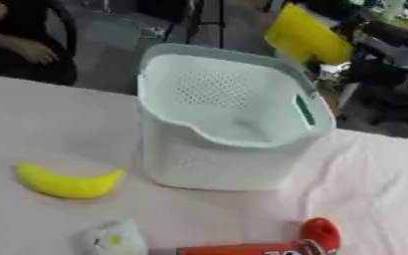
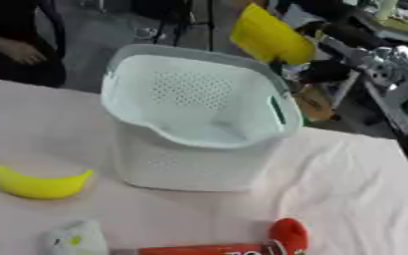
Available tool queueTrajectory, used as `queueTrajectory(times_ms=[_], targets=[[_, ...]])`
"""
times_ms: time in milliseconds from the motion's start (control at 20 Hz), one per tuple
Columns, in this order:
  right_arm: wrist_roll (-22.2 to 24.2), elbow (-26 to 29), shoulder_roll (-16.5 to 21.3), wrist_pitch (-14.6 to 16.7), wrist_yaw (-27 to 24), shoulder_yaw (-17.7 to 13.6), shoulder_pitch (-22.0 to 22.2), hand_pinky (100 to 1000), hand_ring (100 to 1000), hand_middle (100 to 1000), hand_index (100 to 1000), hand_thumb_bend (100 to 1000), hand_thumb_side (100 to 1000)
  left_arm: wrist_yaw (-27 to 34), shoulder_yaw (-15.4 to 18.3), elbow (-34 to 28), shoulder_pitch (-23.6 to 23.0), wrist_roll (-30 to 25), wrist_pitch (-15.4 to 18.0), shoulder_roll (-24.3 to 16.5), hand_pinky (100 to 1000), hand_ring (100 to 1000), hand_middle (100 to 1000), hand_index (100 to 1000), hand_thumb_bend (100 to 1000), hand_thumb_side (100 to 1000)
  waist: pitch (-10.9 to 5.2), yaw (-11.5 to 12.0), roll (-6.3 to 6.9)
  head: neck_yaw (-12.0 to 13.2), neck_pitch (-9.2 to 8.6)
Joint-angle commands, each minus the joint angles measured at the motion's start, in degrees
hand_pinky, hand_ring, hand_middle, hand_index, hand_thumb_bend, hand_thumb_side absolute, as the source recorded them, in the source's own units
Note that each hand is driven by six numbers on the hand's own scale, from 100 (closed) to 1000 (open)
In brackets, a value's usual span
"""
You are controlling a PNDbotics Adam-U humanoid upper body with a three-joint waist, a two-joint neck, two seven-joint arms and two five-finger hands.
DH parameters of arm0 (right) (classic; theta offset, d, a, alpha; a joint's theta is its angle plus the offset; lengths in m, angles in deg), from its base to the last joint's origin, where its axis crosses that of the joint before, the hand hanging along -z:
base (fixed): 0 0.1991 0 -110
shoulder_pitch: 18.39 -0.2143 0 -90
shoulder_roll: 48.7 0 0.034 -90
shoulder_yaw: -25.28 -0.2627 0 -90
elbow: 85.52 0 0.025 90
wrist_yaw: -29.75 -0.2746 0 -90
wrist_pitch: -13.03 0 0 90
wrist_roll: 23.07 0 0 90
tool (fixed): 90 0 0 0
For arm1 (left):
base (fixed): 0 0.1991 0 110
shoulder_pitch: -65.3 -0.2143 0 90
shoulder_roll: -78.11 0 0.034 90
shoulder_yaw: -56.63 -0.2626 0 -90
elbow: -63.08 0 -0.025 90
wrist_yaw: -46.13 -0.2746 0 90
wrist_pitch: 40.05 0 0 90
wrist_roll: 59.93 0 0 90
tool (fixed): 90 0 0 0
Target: Pick up objects on the table and place them in the box.
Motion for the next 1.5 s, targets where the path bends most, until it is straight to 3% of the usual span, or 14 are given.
queueTrajectory(times_ms=[50, 650, 700, 750, 900, 950, 1000, 1050, 1100, 1200, 1250, 1500], targets=[[-1.6, -1.5, 0.3, 1.3, 1.2, -1.5, -2.0, 953, 1000, 858, 485, 100, 805, 0.6, -0.4, -0.7, 1.4, -0.7, 0.2, -0.2, 698, 680, 692, 763, 100, 1000, -0.75, 0.8, 0.17, -1.7, -1.36], [-7.8, -9.1, -3.2, 7.3, 5.4, -3.0, -4.8, 960, 1000, 863, 487, 100, 830, 1.6, -1.0, -0.7, 3.3, -1.3, 0.8, 0.2, 696, 681, 692, 765, 100, 1000, 0.99, 4.6, -1.42, -5.0, -2.63], [-8.1, -9.5, -3.3, 7.6, 5.7, -3.1, -4.9, 963, 1000, 869, 505, 100, 662, 1.5, -0.9, -0.7, 3.3, -1.4, 0.7, 0.1, 696, 676, 693, 766, 100, 1000, 1.02, 4.7, -1.45, -5.0, -2.7], [-8.3, -10.0, -3.4, 8.1, 6.1, -3.1, -4.7, 967, 1000, 883, 599, 100, 865, 1.4, -0.9, -0.7, 3.3, -1.3, 0.6, 0.2, 695, 669, 692, 766, 100, 1000, 1.32, 5.0, -1.46, -5.3, -2.92], [-8.5, -11.3, -3.7, 10.0, 7.5, -3.4, -4.6, 971, 1000, 896, 650, 100, 879, 1.8, -0.9, -0.7, 3.3, -1.1, 0.7, 0.3, 694, 667, 692, 766, 100, 1000, 1.79, 5.2, -1.47, -5.6, -3.06], [-8.2, -11.5, -3.8, 10.8, 7.9, -3.3, -4.5, 979, 1000, 922, 779, 100, 887, 1.9, -0.9, -0.7, 3.3, -1.0, 0.8, 0.3, 694, 665, 693, 767, 100, 1000, 1.93, 5.1, -1.47, -5.6, -3.03], [-7.8, -11.7, -3.8, 11.5, 8.1, -3.3, -4.5, 979, 1000, 922, 779, 100, 887, 2.0, -0.9, -0.7, 3.3, -1.0, 0.8, 0.4, 694, 665, 693, 767, 100, 1000, 2.02, 5.1, -1.47, -5.6, -3.01], [-6.9, -11.9, -3.8, 12.3, 8.4, -3.2, -4.5, 993, 1000, 954, 918, 100, 907, 2.0, -0.9, -0.7, 3.4, -1.1, 0.9, 0.4, 694, 665, 693, 767, 100, 1000, 2.14, 5.0, -1.47, -5.5, -2.96], [-5.9, -12.0, -3.8, 13.0, 8.5, -3.2, -4.6, 997, 1000, 962, 950, 121, 916, 2.1, -0.9, -0.7, 3.4, -1.1, 0.9, 0.4, 694, 665, 693, 767, 100, 1000, 2.21, 4.9, -1.47, -5.5, -2.93], [-4.4, -12.1, -3.8, 14.0, 8.6, -3.4, -4.7, 997, 1000, 962, 950, 121, 916, 2.1, -0.9, -0.7, 3.4, -1.1, 0.9, 0.4, 694, 665, 693, 767, 100, 1000, 2.28, 4.8, -1.47, -5.4, -2.85], [-3.6, -12.2, -3.8, 14.3, 8.7, -3.4, -4.8, 1000, 1000, 996, 1000, 198, 949, 2.1, -0.9, -0.7, 3.4, -1.1, 0.9, 0.3, 693, 665, 694, 767, 100, 1000, 2.34, 4.7, -1.47, -5.4, -2.78], [0.5, -11.8, -3.8, 15.2, 7.4, -3.7, -5.4, 1000, 1000, 1000, 1000, 224, 962, 2.2, -0.8, -0.7, 3.4, -1.1, 0.8, 0.3, 693, 665, 694, 767, 100, 1000, 2.47, 4.6, -1.47, -5.2, -2.66]])
